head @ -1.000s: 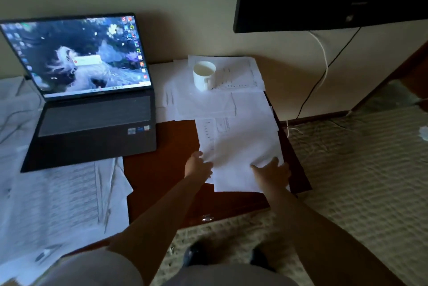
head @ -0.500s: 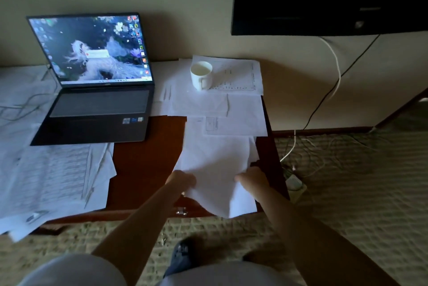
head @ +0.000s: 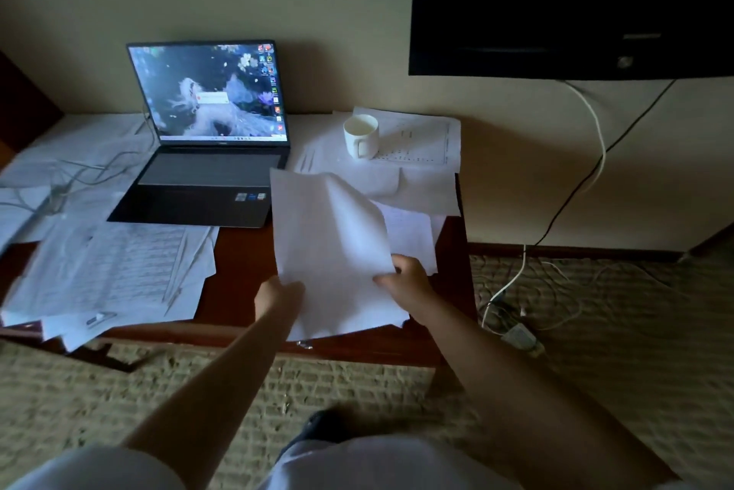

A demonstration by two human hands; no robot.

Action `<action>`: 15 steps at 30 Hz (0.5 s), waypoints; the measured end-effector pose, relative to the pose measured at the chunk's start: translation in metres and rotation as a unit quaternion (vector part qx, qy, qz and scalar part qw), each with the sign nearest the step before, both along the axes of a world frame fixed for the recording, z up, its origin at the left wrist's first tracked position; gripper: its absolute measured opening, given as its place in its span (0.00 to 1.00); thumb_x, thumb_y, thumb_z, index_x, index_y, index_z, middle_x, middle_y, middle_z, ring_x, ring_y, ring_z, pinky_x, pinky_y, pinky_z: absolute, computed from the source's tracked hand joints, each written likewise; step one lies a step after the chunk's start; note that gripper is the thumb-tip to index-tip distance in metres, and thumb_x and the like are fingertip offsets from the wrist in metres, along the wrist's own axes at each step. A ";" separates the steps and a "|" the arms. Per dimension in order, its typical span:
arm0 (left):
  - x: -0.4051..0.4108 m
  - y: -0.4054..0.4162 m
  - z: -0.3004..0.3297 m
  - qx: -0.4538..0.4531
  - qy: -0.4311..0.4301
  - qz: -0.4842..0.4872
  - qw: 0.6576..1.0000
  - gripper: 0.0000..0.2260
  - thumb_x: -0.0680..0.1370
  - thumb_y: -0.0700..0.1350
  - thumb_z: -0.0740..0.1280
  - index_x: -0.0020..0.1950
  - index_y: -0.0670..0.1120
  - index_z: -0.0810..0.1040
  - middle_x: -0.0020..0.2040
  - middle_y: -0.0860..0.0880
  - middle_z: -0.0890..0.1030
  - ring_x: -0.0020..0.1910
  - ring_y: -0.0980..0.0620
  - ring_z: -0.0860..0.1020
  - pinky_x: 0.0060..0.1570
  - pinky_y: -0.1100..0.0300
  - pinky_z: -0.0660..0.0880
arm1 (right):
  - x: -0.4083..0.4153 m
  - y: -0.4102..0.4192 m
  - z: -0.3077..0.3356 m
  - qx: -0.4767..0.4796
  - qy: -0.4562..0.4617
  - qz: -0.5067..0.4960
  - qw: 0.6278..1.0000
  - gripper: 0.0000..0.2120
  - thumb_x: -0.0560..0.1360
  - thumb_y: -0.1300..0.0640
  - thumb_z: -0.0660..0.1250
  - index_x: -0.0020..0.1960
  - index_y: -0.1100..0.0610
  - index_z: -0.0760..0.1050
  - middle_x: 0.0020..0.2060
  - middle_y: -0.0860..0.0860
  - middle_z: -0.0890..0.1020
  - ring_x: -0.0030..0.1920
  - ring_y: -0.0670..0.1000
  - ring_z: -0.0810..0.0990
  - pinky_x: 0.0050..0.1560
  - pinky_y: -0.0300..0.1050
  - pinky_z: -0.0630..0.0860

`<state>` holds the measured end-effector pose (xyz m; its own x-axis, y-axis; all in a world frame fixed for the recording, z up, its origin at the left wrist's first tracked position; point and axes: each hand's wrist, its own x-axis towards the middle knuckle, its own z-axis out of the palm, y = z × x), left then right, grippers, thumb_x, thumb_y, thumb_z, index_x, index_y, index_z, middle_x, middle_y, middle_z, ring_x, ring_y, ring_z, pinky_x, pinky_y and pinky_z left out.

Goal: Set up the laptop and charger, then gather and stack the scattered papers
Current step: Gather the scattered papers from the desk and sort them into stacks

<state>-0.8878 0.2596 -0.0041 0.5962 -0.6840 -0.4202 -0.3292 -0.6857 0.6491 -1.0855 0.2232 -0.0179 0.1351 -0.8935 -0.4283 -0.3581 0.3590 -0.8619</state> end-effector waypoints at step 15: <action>0.044 -0.045 0.002 -0.063 0.316 0.161 0.933 0.11 0.77 0.31 0.54 0.45 0.40 0.75 0.33 0.47 0.77 0.22 0.56 0.63 0.18 0.68 0.59 | 0.010 -0.051 -0.023 -0.190 0.352 0.224 0.889 0.34 0.76 0.46 0.66 0.75 0.58 0.58 0.74 0.54 0.62 0.73 0.54 0.60 0.72 0.50 0.60</action>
